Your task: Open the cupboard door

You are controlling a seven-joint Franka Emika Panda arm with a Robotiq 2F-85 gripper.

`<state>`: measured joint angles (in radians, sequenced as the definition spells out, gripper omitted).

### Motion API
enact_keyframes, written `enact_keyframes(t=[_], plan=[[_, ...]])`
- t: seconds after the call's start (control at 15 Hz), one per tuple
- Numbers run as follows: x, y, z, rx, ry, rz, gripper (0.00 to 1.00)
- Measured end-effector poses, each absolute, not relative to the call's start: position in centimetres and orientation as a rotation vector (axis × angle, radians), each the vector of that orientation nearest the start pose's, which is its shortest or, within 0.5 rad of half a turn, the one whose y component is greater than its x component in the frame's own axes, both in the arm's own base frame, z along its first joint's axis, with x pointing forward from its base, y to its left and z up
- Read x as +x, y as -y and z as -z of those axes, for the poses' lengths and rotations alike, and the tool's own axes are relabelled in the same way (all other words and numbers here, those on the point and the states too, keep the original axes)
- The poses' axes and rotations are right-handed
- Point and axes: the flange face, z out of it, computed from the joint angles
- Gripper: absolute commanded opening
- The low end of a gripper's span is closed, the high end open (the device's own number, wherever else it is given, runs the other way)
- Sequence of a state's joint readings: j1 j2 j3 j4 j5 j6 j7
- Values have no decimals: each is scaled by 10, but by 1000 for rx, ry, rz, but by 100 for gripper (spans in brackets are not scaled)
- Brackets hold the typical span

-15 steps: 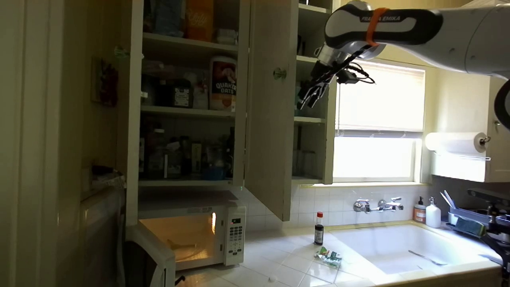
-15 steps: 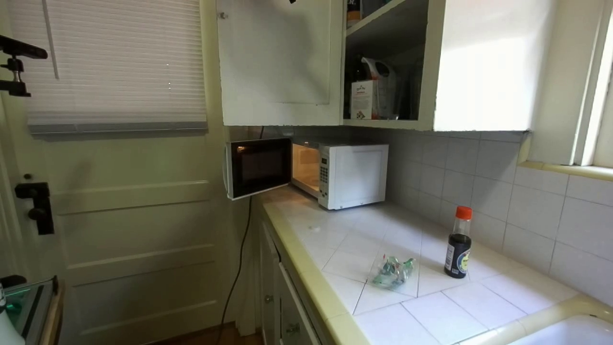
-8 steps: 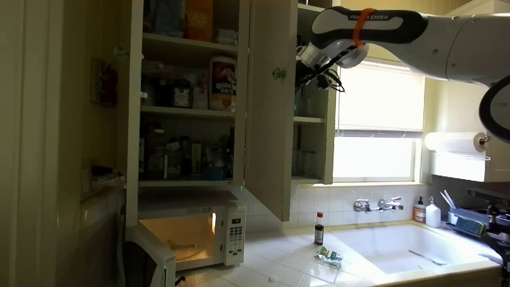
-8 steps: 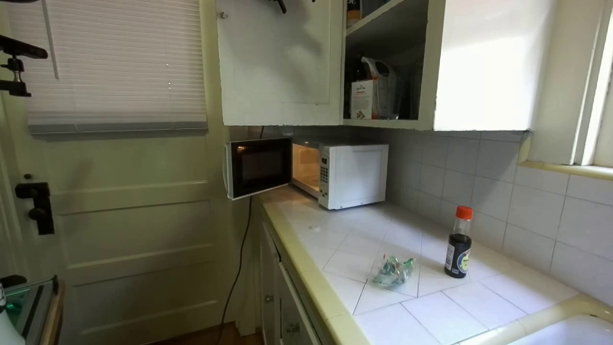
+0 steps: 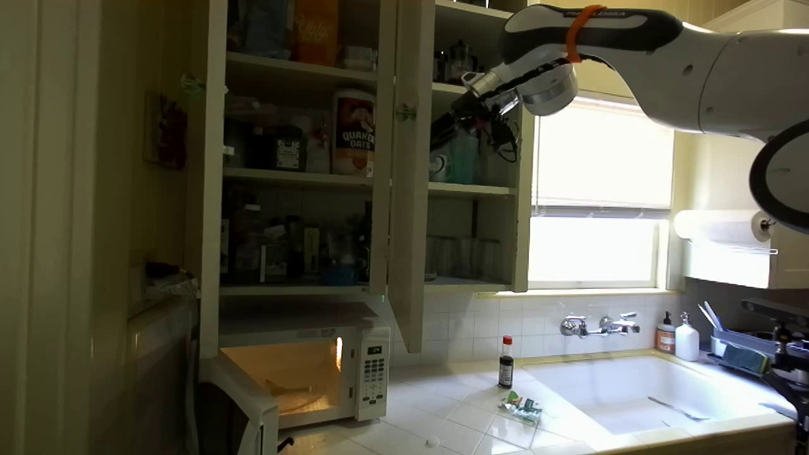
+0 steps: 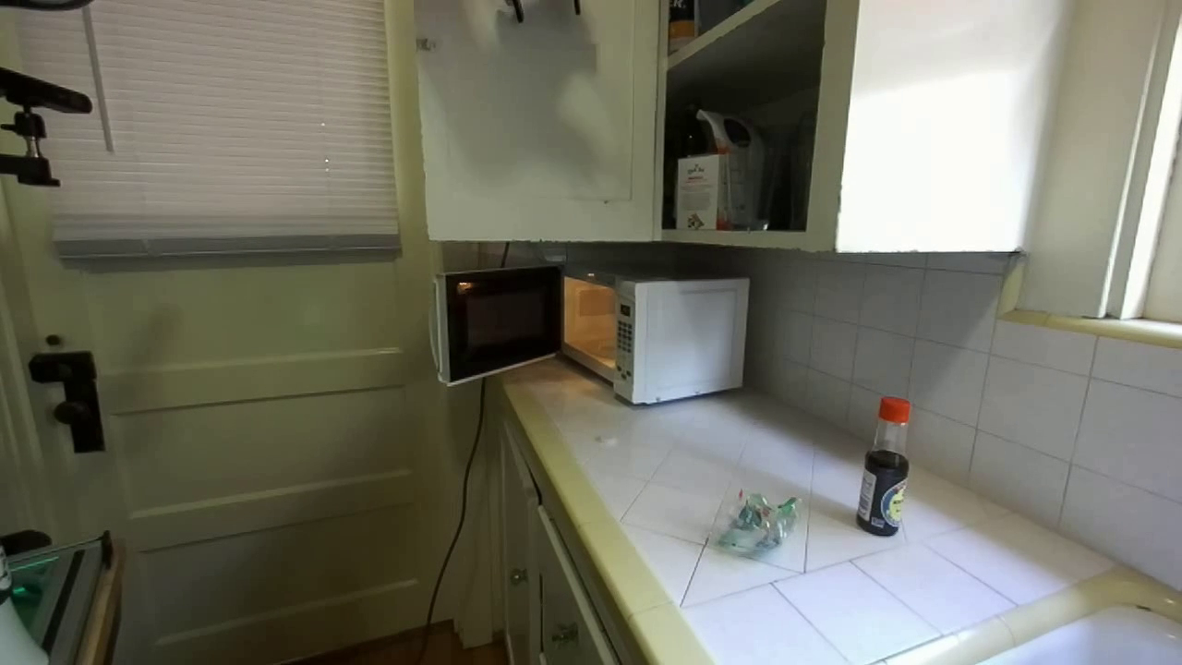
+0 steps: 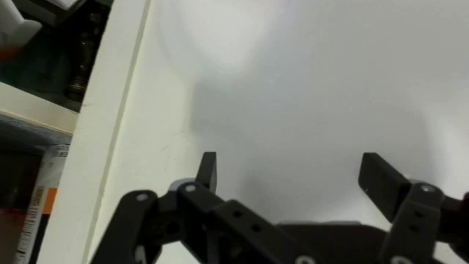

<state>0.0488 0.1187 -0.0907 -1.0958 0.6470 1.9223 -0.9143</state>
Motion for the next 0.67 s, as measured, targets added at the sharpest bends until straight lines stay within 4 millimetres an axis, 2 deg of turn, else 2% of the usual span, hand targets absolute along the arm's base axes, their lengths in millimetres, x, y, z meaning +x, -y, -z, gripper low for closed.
enact_keyframes(t=[0.13, 0.33, 0.67], plan=[[588, -25, -831, -2323, 1106, 1249, 100], [591, -7, -832, -2507, 1041, 1266, 100], [563, 24, -857, -2841, 912, 1287, 100]])
